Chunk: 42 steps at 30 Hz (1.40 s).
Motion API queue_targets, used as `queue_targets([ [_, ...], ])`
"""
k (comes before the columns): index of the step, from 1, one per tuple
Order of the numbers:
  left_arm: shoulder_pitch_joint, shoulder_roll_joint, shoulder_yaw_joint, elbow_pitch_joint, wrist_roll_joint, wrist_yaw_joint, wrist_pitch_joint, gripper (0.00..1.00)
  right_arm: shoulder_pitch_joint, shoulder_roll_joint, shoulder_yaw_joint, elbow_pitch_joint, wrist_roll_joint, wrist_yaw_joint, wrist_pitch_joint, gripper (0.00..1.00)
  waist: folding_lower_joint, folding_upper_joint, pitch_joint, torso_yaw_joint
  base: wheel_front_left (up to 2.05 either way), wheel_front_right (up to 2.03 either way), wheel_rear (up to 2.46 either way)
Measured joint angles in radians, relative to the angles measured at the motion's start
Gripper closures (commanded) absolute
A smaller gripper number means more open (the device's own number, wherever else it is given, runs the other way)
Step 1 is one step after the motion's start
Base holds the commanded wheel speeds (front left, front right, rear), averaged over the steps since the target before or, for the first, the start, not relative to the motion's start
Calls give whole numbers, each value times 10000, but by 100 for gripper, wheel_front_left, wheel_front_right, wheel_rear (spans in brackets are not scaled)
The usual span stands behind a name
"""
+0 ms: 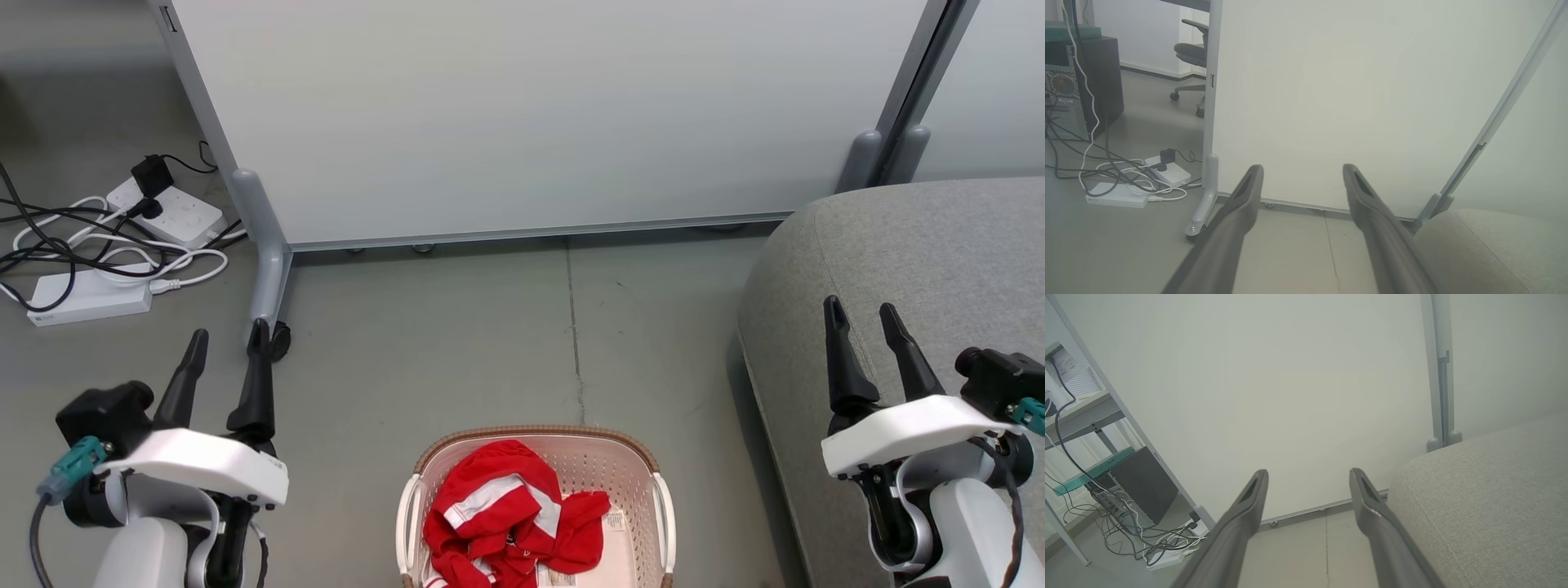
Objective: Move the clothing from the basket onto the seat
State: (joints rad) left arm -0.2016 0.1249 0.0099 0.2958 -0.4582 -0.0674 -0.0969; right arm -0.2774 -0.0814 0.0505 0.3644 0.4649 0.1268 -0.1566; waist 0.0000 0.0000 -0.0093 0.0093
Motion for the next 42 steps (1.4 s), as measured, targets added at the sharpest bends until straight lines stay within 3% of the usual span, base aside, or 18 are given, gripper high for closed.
queue_targets([
  [24, 538, -69, -456, -69, 1724, 326, -451, 0, 386, 198, -261, 144, -2119, 12, -217, 0, 0, 0, -109, 45, 0, 0, 0],
  [42, 770, -48, -711, -155, 2661, 527, -623, 0, 464, 203, -326, 276, -2936, 13, -387, 0, 0, 0, -159, 77, 0, 0, 0],
])
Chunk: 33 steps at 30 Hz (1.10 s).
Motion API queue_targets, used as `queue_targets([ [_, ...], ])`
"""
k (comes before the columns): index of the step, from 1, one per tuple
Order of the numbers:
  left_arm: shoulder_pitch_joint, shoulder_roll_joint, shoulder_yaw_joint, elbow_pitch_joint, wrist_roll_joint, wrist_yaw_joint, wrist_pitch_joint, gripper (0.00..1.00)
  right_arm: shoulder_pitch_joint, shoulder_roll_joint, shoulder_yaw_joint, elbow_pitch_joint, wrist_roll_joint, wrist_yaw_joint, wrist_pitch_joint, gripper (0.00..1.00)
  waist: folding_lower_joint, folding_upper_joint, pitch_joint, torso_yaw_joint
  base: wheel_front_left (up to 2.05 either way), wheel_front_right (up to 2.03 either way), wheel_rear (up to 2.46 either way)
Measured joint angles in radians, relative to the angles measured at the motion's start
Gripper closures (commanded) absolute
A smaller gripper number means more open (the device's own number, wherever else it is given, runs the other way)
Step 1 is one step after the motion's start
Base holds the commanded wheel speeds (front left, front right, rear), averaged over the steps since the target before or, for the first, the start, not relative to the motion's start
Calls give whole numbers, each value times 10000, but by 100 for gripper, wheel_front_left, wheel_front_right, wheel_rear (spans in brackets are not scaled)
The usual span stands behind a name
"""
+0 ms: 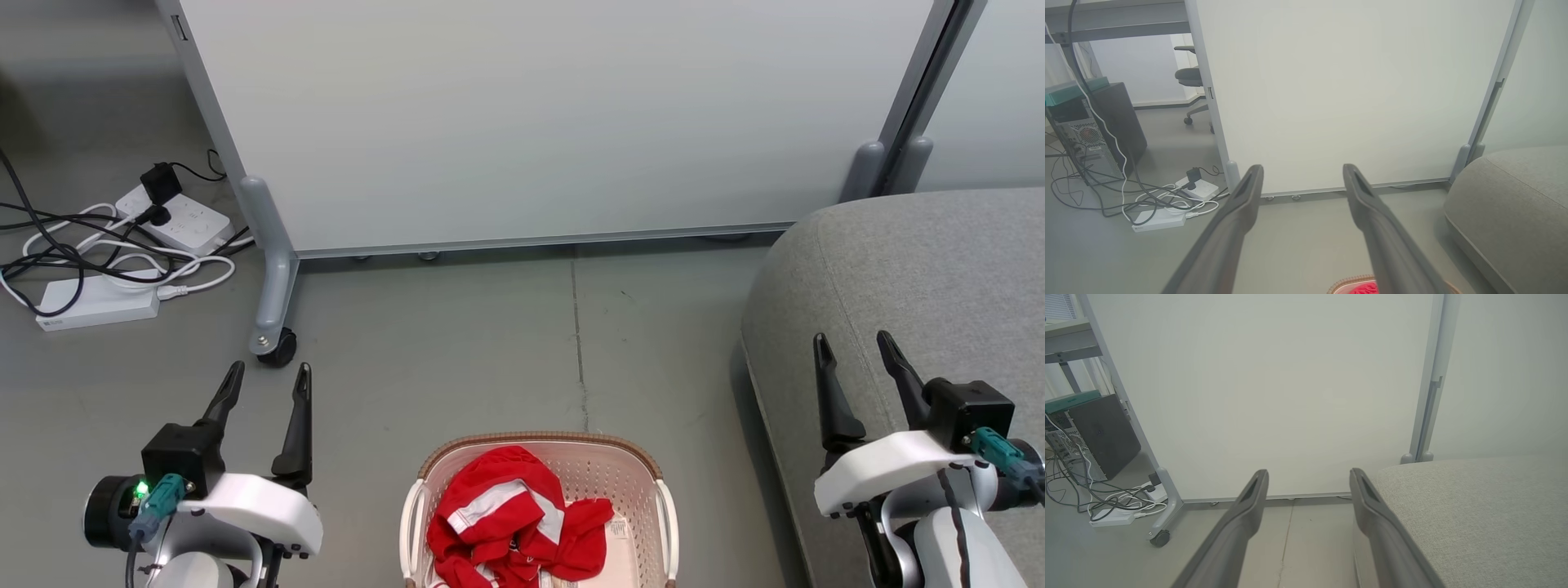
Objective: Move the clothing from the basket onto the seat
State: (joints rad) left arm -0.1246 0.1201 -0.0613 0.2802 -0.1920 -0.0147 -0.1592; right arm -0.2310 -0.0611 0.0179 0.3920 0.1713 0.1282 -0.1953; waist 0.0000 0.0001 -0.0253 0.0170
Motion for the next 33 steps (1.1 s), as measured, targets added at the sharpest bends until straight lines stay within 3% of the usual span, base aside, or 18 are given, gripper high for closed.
queue_targets([
  [33, 42, 12, -286, -364, 314, 284, 58, 0, -114, -31, 109, 46, -192, 13, -221, 0, 0, 0, 315, -110, 0, 0, 0],
])
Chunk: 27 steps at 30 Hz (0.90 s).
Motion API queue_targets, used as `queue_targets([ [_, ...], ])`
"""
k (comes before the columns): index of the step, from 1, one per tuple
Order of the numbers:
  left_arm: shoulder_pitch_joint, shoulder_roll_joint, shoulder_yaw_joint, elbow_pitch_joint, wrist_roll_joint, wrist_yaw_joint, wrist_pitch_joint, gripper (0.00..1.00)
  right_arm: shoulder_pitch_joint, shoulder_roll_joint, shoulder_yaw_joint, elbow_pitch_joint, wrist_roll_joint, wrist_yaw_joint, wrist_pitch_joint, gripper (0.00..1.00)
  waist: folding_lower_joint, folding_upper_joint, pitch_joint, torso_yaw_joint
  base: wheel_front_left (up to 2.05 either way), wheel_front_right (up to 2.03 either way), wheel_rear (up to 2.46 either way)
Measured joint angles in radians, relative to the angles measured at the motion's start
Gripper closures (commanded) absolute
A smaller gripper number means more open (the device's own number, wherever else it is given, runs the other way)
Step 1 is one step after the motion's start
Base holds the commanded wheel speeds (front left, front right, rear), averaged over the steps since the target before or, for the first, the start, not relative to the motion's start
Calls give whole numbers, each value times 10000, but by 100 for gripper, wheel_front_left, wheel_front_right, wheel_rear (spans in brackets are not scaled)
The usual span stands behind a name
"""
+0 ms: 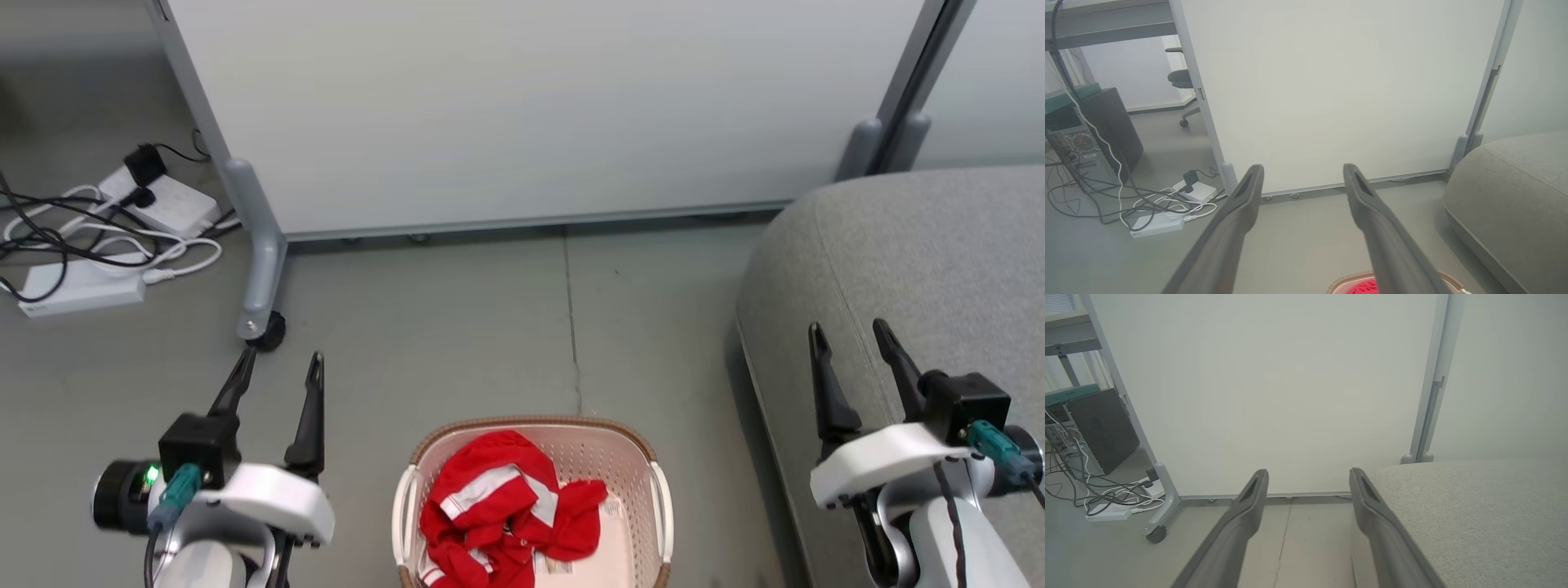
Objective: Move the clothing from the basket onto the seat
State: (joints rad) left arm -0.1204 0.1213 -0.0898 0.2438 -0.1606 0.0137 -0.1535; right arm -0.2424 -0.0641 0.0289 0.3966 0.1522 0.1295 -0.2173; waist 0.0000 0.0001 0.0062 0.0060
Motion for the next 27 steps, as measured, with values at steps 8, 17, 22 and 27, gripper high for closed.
queue_targets([
  [8, -1425, -146, -986, 374, 313, -456, 282, 0, -730, 58, 123, -815, 105, 2, 75, 0, 0, 0, 1089, -511, 0, 0, 0],
  [17, -3408, -360, -2560, 2560, 1005, -1103, 650, 0, -1524, 128, 424, -2027, 226, 2, 73, 0, 0, 0, 3002, -1259, 0, 0, 0],
  [22, -4351, -268, -3465, 4247, 1269, -1361, 1185, 0, -1835, 144, 748, -2564, 621, 2, -86, 0, 0, 0, 4175, -1712, 0, 0, 0],
  [27, -5391, 42, -4259, 5774, 1329, -1407, 1636, 0, -2053, 138, 984, -2907, 947, 2, -224, 0, 1, 0, 5306, -2163, 0, 0, 0],
])
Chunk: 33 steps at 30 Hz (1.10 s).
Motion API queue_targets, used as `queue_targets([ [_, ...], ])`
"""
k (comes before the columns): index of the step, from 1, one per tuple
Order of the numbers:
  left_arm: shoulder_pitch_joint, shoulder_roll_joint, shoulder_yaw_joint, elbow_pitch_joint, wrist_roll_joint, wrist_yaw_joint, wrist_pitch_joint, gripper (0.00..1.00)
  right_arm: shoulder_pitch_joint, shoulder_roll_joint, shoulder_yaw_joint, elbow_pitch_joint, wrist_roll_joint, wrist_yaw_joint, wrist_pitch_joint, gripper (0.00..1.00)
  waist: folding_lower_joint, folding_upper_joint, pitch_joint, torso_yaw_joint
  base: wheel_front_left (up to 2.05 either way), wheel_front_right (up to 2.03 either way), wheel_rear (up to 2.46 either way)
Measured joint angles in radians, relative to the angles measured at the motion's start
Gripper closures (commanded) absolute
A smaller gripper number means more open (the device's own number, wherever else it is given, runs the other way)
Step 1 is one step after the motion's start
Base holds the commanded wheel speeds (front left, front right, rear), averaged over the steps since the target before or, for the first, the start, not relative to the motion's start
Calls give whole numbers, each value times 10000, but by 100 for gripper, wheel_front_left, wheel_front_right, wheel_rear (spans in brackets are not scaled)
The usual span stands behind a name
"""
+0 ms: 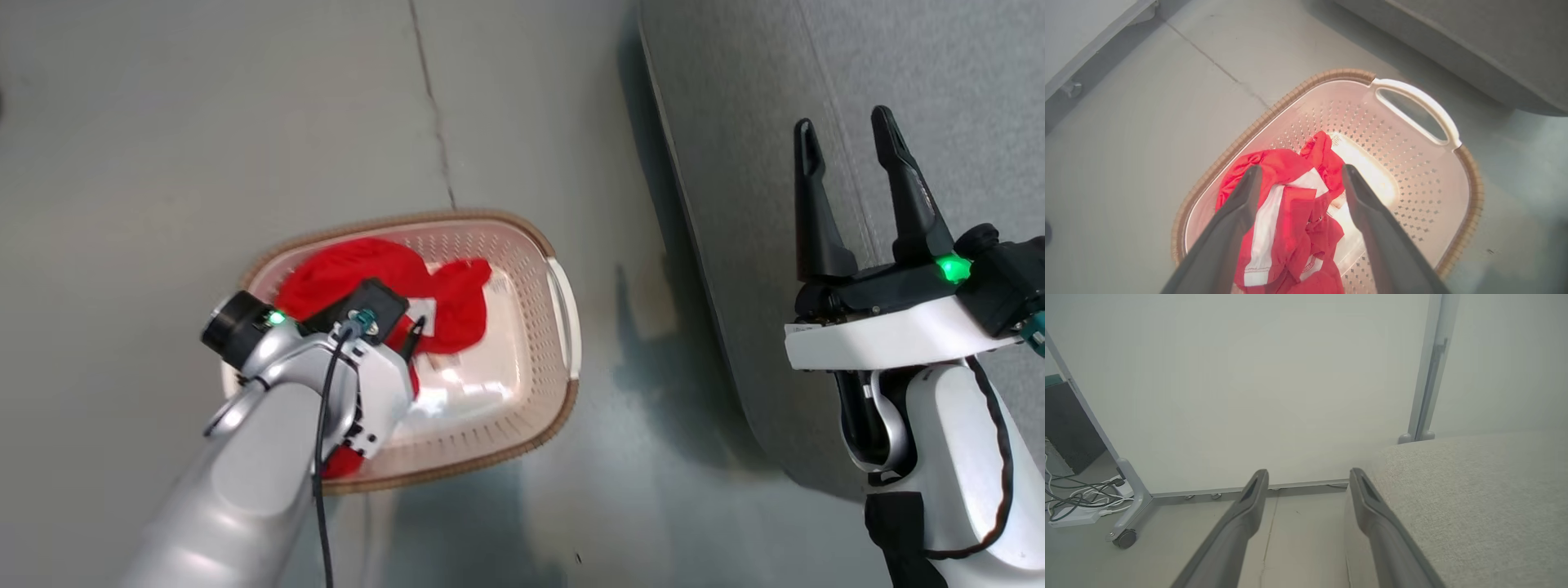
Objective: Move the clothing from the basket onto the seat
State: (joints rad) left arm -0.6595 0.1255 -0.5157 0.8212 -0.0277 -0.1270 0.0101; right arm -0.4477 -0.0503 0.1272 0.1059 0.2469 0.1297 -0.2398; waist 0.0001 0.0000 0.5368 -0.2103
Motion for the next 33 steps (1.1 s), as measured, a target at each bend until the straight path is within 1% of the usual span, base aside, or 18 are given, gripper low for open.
queue_targets([
  [4, -707, 291, -541, 1145, -397, -29, 341, 0, -172, 4, 157, -75, 462, 0, -104, 0, -1, 0, 836, -361, 0, 0, 0],
  [7, -1290, 619, -863, 1781, -548, -29, 426, 0, -220, 2, 272, -98, 723, 0, -163, 0, 0, 0, 1382, -630, 0, 0, 0],
  [11, -1942, 1141, -1131, 2602, -468, -29, 606, 0, -392, 8, 408, -151, 984, 0, -174, 0, 0, 0, 1999, -941, 0, 0, 0],
  [13, -2219, 1315, -1252, 2959, -301, -29, 725, 0, -436, 4, 439, -265, 1110, 0, -176, 0, 0, 0, 2257, -1068, 0, 0, 0],
  [18, -2589, 1406, -1586, 3570, -105, -29, 708, 0, -549, 6, 477, -477, 1244, 0, -192, 0, 0, 0, 2727, -1284, 0, 0, 0],
  [20, -2749, 1386, -1728, 3708, 4, -19, 639, 100, -550, 6, 458, -545, 1260, 0, -192, 0, 0, 0, 2857, -1299, 0, 0, 0],
  [23, -2921, 1312, -1931, 3837, 150, 151, 391, 100, -555, 6, 420, -568, 1252, 0, -194, 0, 0, 0, 2933, -1230, 0, 0, 0],
  [28, -2977, 1028, -2075, 3937, 178, 151, -261, 100, -567, 15, 320, -454, 1060, 0, -194, 0, 0, 0, 2779, -985, 0, 0, 0],
  [33, -2925, 489, -1889, 3875, -251, 198, -1348, 100, -528, 17, 215, -207, 548, 0, -198, 0, 0, 0, 2270, -641, 0, 0, 0],
])
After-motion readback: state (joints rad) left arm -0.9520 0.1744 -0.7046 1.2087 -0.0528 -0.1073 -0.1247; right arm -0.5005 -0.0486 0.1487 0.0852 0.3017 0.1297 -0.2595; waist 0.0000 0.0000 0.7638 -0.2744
